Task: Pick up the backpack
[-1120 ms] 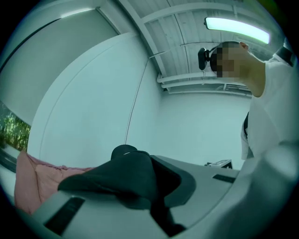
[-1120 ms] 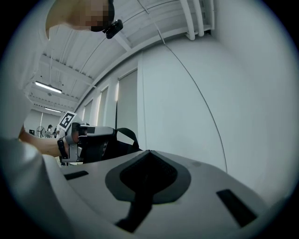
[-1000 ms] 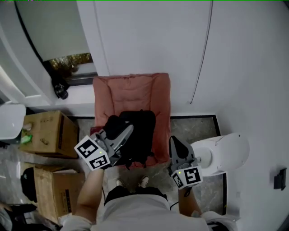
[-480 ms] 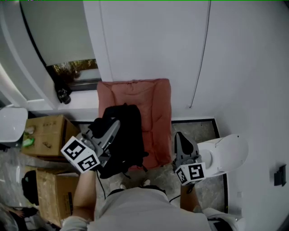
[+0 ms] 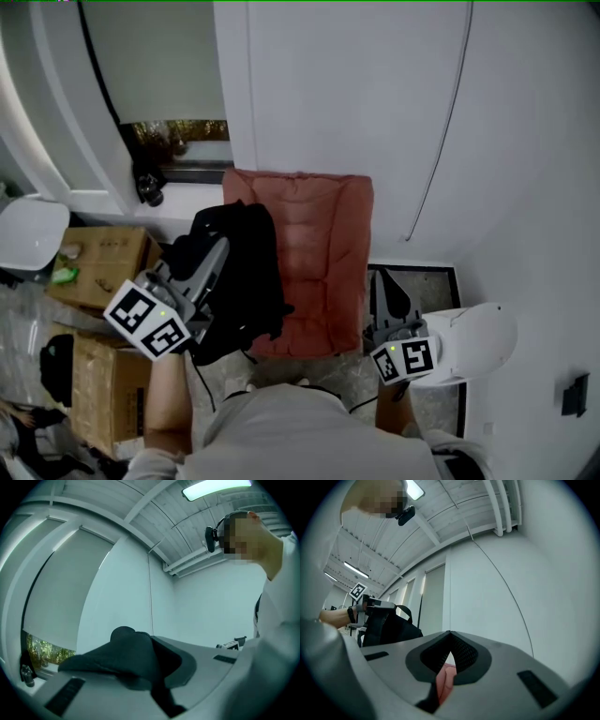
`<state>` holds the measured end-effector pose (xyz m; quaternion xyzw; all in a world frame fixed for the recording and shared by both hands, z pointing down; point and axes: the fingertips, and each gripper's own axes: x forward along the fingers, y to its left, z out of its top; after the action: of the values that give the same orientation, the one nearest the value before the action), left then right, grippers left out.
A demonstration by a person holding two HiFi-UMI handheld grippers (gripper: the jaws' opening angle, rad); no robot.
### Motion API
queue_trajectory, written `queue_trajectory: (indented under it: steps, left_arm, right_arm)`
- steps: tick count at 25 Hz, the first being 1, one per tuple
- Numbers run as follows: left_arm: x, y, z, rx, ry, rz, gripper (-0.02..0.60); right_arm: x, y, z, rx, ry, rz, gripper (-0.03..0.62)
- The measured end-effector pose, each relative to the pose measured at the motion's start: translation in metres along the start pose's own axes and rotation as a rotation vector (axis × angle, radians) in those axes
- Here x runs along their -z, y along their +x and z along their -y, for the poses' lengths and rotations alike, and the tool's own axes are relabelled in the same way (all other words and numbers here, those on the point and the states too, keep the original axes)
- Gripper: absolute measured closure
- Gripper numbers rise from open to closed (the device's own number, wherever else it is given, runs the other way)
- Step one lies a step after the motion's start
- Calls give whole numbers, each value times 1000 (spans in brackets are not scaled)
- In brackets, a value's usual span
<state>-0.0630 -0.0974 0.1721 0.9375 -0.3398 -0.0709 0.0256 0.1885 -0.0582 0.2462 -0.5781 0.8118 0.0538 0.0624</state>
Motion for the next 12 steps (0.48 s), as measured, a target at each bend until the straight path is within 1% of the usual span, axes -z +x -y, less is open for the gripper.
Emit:
queue_trajectory:
  steps: [3, 6, 9, 12]
  left_arm:
    - [-14, -14, -8, -43, 21, 16, 566]
    - [-20, -29, -19, -110, 41, 25, 566]
    - [-23, -41, -22, -193, 84, 26, 565]
    - [-24, -52, -24, -251, 114, 14, 566]
  right_arm:
    - [-4, 8, -1, -13, -4, 18, 572]
    - [-2, 12, 4, -12, -8, 13, 572]
    - [-4, 12, 17, 14, -18, 11, 572]
    - [-8, 12, 34, 48, -28, 21, 572]
